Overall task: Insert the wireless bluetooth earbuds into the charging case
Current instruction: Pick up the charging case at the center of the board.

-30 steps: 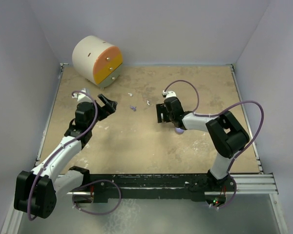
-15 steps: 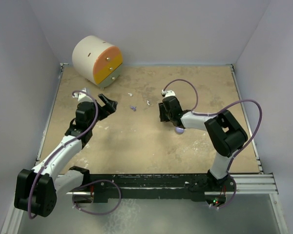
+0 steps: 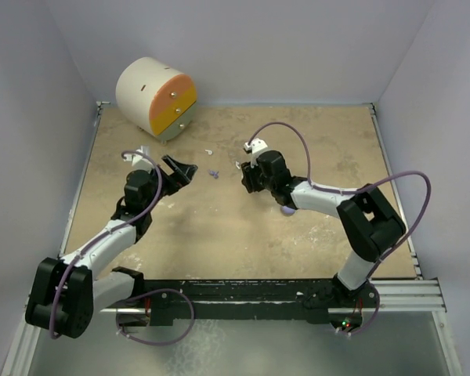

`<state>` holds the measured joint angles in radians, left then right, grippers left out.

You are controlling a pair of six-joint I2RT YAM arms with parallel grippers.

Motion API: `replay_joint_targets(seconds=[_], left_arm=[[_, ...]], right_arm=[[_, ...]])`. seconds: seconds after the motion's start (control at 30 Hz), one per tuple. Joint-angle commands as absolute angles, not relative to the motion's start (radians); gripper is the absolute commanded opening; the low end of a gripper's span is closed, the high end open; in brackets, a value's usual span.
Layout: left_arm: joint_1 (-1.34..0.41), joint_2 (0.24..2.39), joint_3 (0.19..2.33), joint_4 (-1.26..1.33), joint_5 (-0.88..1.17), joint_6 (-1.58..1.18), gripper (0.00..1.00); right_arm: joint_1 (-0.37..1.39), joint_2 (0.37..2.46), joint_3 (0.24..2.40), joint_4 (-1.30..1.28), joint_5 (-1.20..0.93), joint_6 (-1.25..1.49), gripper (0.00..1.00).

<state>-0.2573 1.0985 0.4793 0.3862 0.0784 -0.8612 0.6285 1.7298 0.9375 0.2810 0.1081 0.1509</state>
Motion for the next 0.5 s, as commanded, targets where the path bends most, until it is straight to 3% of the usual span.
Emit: replay_joint_targets(seconds=[0.0,0.3,0.47], left_arm=[[-0.264,1.117,0.421,0.603,0.166,-0.947,0.91],[-0.271,1.151,0.357,0.740,0.179,-1.003,0.91],[-0.287,1.207,0.335,0.858,0.188,-1.043,0.84]], right_arm=[[0.635,1.640,0.948,0.457,-0.040,0.054,0.00],[0.656,1.644,0.967,0.525,-0.172,-0.037,0.00],[0.684,1.630,0.943,0.583,-0.234,-0.070,0.00]])
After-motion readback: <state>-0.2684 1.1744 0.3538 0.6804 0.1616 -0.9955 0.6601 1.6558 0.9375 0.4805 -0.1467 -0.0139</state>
